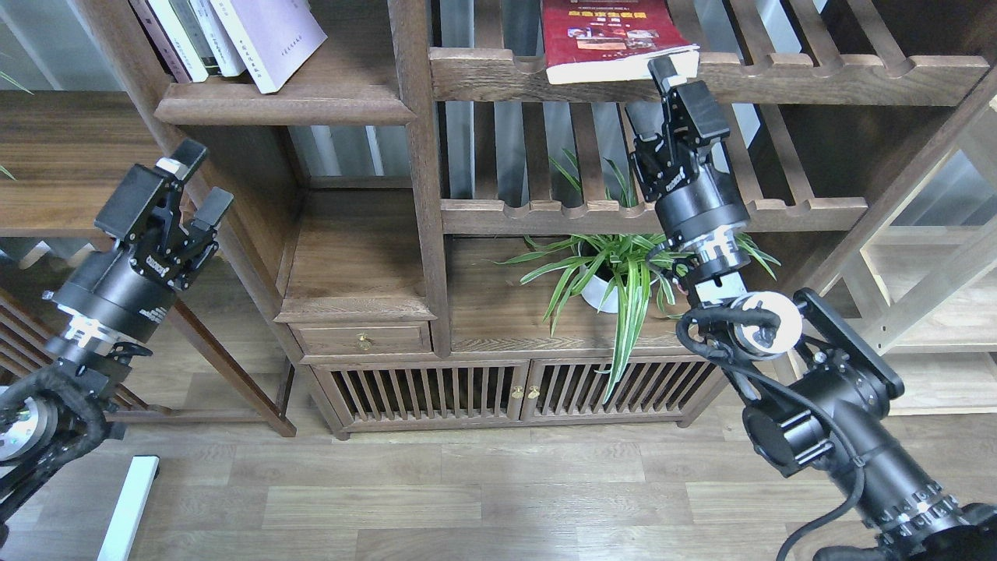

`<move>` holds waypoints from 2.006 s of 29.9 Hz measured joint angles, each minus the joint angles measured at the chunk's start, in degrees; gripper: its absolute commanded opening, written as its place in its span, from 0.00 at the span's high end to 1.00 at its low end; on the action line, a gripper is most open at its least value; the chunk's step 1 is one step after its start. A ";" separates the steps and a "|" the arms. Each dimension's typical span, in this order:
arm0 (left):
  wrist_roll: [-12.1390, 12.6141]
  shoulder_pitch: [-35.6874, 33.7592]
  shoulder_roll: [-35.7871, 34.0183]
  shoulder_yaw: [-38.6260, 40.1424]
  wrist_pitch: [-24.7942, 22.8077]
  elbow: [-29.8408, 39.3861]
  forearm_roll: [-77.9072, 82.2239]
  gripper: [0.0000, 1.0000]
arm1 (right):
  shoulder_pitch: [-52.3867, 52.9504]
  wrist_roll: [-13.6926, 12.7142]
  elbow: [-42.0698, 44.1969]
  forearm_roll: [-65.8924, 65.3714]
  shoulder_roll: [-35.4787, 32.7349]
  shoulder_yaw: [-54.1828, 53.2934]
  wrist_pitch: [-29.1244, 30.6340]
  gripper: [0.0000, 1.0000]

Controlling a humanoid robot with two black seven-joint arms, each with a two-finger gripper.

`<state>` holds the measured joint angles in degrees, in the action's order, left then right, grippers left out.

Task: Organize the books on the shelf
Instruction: 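Raise the right gripper up to the red book on the top shelf, then grasp the red book's edge with the right gripper and tip it out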

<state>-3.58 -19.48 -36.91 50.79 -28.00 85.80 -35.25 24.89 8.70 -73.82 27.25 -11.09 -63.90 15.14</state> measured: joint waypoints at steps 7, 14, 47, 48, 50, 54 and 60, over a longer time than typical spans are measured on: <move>0.49 0.57 0.00 -0.80 0.00 -0.74 0.31 0.02 | 1.47 -0.34 0.17 0.09 -0.38 0.08 -2.77 0.24; 0.40 0.73 0.00 -0.87 0.00 -0.87 0.35 0.02 | 3.80 -1.04 0.91 0.16 -0.50 0.09 -5.81 0.24; 0.49 1.55 -0.01 -1.21 0.00 -3.01 0.70 0.02 | 9.56 -1.49 1.13 1.41 -0.06 0.17 -15.34 0.25; 0.50 1.55 -0.01 -1.21 0.00 -3.01 0.70 0.02 | 9.72 -1.50 1.13 1.41 -0.04 0.17 -15.44 0.25; 0.51 1.55 -0.01 -1.21 0.00 -3.01 0.70 0.02 | 10.00 -1.50 1.13 1.41 0.03 0.17 -15.64 0.25; 0.51 1.51 -0.01 -1.22 0.00 -3.01 0.71 0.02 | 10.07 -1.50 1.13 1.41 0.03 0.15 -16.90 0.25; 0.51 1.47 -0.01 -1.12 0.00 -3.04 0.71 0.02 | 9.97 -1.50 1.31 1.41 0.17 0.17 -18.07 0.25</move>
<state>-3.07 -18.01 -36.92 49.67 -28.00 82.77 -34.54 34.86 7.21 -72.51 28.66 -10.92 -63.74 -2.93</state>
